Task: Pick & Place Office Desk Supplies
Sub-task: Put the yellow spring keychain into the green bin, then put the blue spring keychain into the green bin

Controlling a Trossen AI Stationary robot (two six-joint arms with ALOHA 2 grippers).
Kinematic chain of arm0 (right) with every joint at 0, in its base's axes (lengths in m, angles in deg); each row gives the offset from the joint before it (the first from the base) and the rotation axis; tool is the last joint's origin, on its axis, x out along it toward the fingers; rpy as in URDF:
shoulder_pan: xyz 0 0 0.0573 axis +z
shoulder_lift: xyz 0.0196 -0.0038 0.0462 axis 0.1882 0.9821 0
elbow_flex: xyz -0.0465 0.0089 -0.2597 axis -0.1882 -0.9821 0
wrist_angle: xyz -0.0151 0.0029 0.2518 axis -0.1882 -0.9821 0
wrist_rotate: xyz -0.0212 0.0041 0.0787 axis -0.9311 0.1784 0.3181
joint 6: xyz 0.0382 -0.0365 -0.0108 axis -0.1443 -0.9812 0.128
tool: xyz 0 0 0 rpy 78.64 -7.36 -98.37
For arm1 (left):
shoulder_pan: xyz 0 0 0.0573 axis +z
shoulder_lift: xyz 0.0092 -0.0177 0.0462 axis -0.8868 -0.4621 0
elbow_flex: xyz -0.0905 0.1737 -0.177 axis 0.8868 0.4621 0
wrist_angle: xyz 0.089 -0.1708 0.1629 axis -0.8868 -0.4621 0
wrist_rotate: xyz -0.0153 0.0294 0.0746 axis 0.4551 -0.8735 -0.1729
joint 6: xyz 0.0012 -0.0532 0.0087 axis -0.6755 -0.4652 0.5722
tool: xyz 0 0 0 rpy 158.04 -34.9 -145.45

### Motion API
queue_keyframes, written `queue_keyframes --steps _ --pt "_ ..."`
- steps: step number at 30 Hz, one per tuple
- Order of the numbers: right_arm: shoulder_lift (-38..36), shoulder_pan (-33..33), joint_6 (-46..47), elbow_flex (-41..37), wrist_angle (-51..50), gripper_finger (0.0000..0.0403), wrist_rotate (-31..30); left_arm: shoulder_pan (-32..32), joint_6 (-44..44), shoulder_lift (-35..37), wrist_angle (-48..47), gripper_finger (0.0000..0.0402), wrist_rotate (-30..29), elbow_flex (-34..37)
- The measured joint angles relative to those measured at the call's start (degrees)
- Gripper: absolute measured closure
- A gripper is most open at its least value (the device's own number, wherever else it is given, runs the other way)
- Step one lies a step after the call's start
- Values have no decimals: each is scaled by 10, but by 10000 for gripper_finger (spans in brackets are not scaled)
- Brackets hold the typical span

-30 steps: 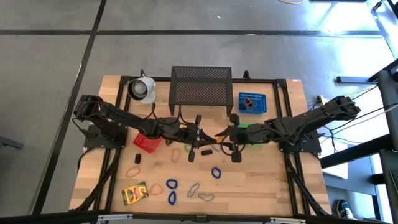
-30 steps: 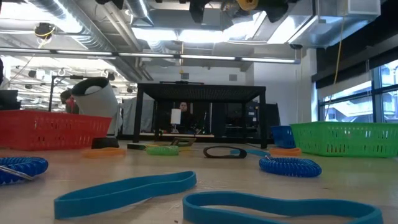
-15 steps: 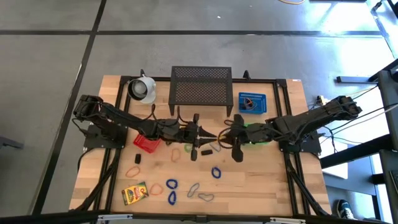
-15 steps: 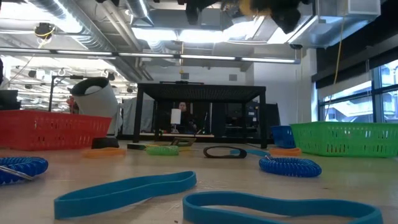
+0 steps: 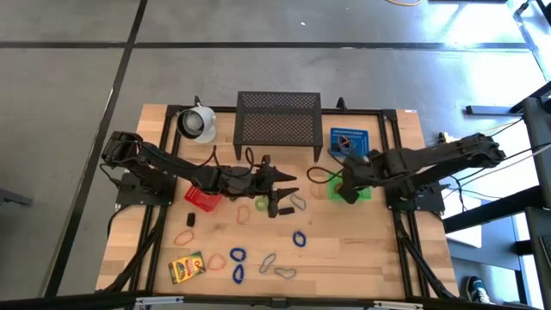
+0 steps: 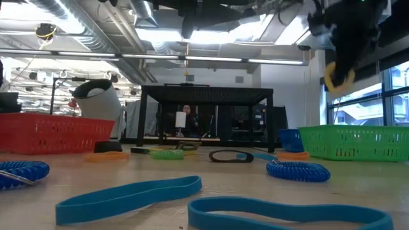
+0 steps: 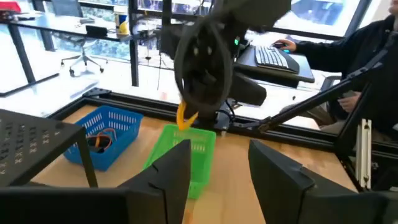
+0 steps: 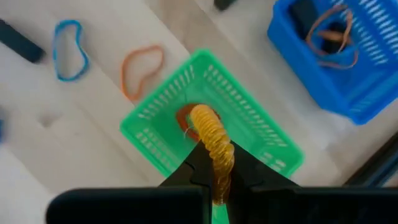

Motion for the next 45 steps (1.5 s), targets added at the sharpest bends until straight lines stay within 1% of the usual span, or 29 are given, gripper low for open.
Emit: queue_keyframes --steps 4,9,11,13,22,25,27,30,33,35,36,38,39,41,43,45 --pt "3 0 13 -62 40 390 21 0 -27 0 -8 246 -16 0" --pt "3 -4 55 -122 95 389 24 0 -75 0 -27 246 -23 0" --pt "3 -4 67 -135 107 377 24 0 -95 0 -40 246 -23 0" --pt "3 -4 68 -145 114 352 26 -2 -125 0 -64 246 -22 0" --pt "3 -3 72 -152 123 202 19 -41 -248 5 -245 246 -18 0" --pt "3 -3 68 -138 122 167 20 -59 -279 22 -308 246 5 0" --pt "3 -3 65 -120 117 153 19 -76 -308 40 -369 246 31 0" --pt "3 -2 49 -85 116 148 7 -108 -354 65 -463 246 65 0" --pt "3 2 37 -52 116 153 -7 -152 -392 77 -535 246 98 0" --pt "3 8 35 -34 117 158 -23 -182 -404 78 -573 246 97 0" --pt "3 10 35 -27 117 161 -32 -195 -406 76 -584 246 85 0" --pt "3 14 35 -15 120 166 -45 -213 -413 66 -587 246 55 0" --pt "3 16 35 -11 123 169 -47 -219 -415 59 -581 246 51 0" --pt "3 18 35 -9 137 173 -47 -227 -409 43 -553 246 69 0" --pt "3 21 35 -9 146 177 -44 -241 -373 22 -524 246 104 0" --pt "6 22 36 -9 156 180 -43 -253 -333 2 -512 246 121 0"
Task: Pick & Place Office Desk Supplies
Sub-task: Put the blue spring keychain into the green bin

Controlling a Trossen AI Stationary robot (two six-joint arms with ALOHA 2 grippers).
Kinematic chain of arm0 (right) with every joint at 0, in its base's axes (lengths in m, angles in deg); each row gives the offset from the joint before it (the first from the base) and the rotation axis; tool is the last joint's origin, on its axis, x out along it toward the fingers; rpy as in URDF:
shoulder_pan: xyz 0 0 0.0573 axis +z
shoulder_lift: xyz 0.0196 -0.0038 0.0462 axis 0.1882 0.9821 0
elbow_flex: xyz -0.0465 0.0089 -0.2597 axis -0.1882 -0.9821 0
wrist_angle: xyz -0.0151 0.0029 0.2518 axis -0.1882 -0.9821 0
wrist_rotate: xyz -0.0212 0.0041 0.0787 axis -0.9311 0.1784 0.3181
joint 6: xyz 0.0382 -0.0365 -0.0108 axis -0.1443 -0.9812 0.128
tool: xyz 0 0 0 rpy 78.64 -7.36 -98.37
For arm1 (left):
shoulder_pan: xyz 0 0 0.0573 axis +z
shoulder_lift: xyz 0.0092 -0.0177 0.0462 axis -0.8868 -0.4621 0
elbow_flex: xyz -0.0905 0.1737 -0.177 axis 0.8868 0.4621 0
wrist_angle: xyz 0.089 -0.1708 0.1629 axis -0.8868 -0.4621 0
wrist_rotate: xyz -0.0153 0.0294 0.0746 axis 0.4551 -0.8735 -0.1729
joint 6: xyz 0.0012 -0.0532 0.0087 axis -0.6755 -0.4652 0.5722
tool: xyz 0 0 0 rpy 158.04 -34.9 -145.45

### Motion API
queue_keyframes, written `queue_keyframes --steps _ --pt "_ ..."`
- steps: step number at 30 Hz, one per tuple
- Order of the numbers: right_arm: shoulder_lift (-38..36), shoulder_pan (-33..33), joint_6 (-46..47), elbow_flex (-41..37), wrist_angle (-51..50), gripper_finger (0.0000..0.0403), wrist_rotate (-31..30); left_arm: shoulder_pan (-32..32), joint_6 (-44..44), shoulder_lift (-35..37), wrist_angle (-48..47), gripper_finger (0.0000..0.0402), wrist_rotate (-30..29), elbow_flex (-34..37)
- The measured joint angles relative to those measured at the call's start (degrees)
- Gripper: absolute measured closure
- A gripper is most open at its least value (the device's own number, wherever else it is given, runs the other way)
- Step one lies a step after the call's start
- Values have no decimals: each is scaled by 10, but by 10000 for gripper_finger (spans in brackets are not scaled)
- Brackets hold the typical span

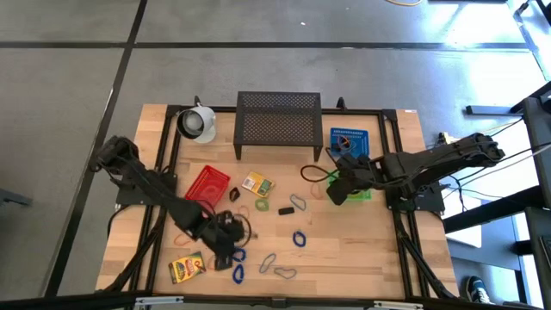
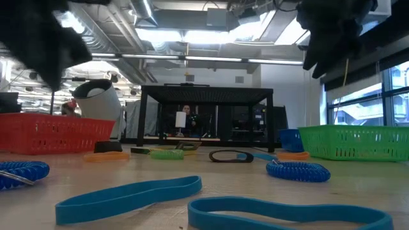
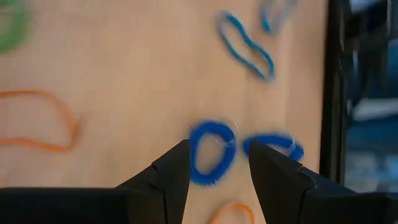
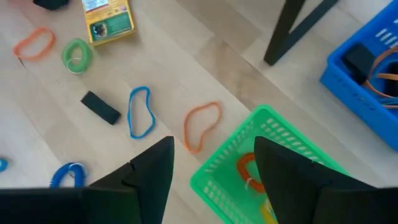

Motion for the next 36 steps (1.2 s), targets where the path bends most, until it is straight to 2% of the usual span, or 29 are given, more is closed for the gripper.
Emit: queue_keyframes --steps 3,9,14,18,22,27,31,36 --pt "1 0 11 0 7 183 5 -7 48 -29 -4 246 9 0" --pt "1 1 30 0 9 183 7 -11 137 -87 39 246 73 0" --pt "1 2 31 0 10 183 7 -9 198 -123 62 246 62 -1" --pt "1 2 31 0 11 183 7 -6 207 -142 52 252 66 -3" --pt "1 2 31 0 10 183 6 -10 208 -145 38 287 53 -4" --pt "1 2 32 0 11 183 6 -8 206 -145 30 379 49 -4" --pt "1 2 38 0 11 183 6 -4 193 -137 33 387 39 -1" --pt "1 2 -2 0 30 183 5 9 220 -95 33 395 -18 7"
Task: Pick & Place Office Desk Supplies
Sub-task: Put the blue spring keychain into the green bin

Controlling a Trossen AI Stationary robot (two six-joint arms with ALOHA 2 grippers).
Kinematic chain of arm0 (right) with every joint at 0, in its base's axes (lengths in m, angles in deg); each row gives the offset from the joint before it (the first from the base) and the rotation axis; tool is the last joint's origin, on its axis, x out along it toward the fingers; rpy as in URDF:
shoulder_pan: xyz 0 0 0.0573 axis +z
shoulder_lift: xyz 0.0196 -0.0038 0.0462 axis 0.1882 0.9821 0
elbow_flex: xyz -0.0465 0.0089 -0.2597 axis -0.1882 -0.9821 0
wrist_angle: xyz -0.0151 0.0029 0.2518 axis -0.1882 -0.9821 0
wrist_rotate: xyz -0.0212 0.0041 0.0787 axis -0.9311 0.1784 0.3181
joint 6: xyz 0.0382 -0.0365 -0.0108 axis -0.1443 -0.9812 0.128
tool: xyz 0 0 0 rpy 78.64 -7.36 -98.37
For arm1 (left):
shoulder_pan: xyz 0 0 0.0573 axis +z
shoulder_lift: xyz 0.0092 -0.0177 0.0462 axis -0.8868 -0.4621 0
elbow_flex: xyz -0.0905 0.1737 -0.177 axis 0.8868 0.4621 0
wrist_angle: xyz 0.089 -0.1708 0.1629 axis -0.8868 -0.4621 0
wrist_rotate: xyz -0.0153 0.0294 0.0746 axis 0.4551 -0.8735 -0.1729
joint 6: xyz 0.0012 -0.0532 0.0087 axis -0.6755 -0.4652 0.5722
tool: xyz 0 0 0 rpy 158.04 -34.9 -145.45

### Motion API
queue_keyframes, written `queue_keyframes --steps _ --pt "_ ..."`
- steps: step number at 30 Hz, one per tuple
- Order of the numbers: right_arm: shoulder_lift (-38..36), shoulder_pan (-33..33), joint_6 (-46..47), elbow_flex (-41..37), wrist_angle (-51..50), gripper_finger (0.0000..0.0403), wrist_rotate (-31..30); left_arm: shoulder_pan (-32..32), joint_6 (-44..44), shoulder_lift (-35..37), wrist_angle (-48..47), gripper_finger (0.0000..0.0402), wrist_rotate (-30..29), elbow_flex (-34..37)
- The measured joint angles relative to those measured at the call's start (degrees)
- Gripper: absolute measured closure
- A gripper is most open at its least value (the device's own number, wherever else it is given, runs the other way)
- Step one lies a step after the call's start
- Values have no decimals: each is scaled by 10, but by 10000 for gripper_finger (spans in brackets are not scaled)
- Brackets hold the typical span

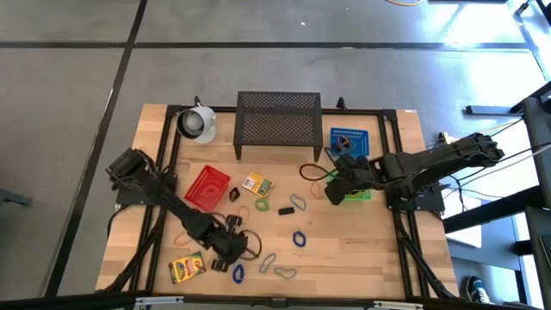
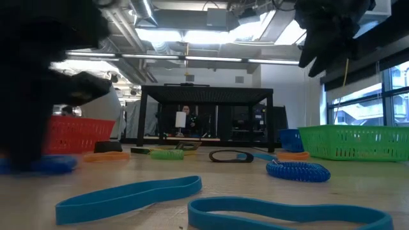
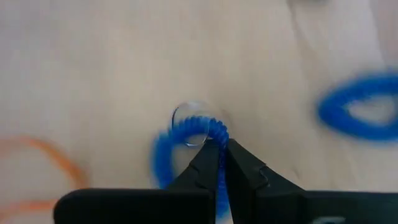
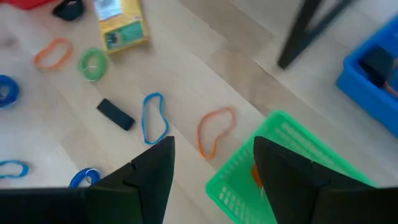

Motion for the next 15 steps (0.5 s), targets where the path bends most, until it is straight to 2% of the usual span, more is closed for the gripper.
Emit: queue_keyframes --steps 3,7,10,15 --pt "0 0 -81 0 42 183 8 14 13 39 35 397 -25 -5" --pt "0 1 -219 0 124 183 52 44 50 75 97 397 -48 -3" --pt "0 5 -315 0 176 183 100 72 78 99 190 398 -71 -6" --pt "0 25 -459 0 229 183 164 125 101 104 363 398 -72 -5"
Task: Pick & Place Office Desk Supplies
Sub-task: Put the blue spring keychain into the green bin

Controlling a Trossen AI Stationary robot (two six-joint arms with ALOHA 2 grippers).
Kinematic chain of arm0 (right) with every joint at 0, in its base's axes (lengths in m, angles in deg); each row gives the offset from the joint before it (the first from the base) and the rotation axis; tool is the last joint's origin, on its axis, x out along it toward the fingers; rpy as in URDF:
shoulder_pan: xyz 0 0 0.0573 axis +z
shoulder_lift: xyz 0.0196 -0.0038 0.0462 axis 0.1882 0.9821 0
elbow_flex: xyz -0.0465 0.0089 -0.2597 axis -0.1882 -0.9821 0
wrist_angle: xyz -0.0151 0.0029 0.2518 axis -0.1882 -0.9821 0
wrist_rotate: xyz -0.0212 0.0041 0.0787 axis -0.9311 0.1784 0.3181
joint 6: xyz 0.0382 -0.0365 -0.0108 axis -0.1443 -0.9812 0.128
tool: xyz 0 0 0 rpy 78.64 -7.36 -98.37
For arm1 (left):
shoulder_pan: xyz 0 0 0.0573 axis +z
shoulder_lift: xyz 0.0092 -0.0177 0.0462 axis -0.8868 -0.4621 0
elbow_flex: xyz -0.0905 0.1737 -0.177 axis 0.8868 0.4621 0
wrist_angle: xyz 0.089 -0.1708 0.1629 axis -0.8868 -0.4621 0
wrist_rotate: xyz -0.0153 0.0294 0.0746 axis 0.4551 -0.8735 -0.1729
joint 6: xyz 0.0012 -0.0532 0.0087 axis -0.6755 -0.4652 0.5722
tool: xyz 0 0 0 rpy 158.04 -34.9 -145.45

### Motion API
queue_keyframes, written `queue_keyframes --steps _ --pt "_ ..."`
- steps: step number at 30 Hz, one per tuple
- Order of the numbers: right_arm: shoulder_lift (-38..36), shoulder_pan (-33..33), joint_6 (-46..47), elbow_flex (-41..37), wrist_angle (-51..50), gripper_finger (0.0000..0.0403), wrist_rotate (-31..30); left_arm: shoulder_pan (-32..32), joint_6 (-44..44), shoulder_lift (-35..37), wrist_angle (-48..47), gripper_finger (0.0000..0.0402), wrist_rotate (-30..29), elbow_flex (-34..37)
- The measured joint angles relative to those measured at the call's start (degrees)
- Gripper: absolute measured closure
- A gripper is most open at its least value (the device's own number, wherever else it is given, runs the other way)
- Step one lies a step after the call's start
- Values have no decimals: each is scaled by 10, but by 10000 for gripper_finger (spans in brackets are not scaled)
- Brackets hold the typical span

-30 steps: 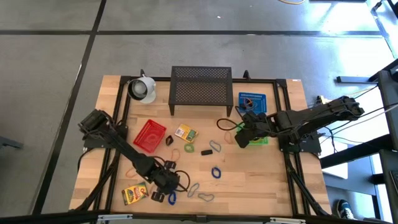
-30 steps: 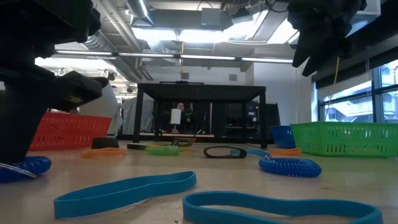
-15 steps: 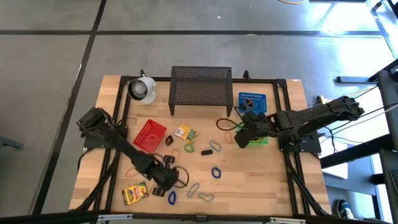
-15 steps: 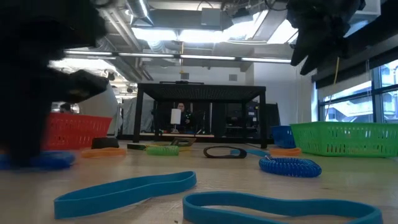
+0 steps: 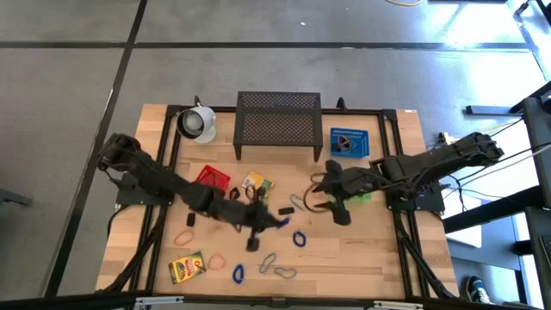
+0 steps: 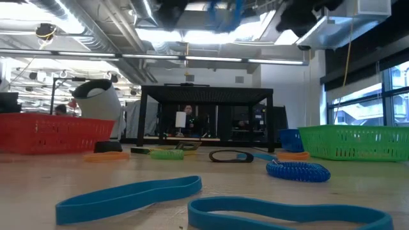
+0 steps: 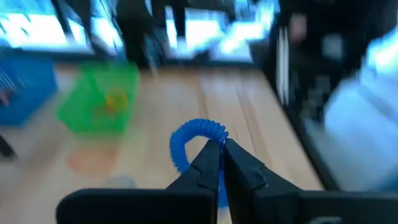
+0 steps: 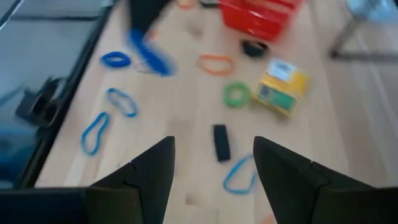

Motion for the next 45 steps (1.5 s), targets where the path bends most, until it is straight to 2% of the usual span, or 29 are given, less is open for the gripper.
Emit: queue_keyframes --steps 6,10,15,17,22,33,38,45 --pt "0 16 -129 0 18 183 0 44 -3 -13 134 398 3 0" --pt "0 16 -159 0 33 183 -46 56 -4 -24 192 398 5 0" --pt "0 16 -143 0 41 183 -106 57 -5 -37 207 398 -12 0" --pt "0 16 -126 0 41 183 -112 56 -5 -38 204 398 -17 0" --pt "0 16 -98 0 41 183 -104 56 -5 -38 210 398 -40 -1" --pt "0 16 -46 0 42 183 -103 49 -6 -38 220 398 -38 -1" --pt "0 16 -4 0 47 183 -64 43 0 -38 220 398 -38 -2" --pt "0 16 -5 0 102 183 -59 41 28 -38 219 398 -19 -2"
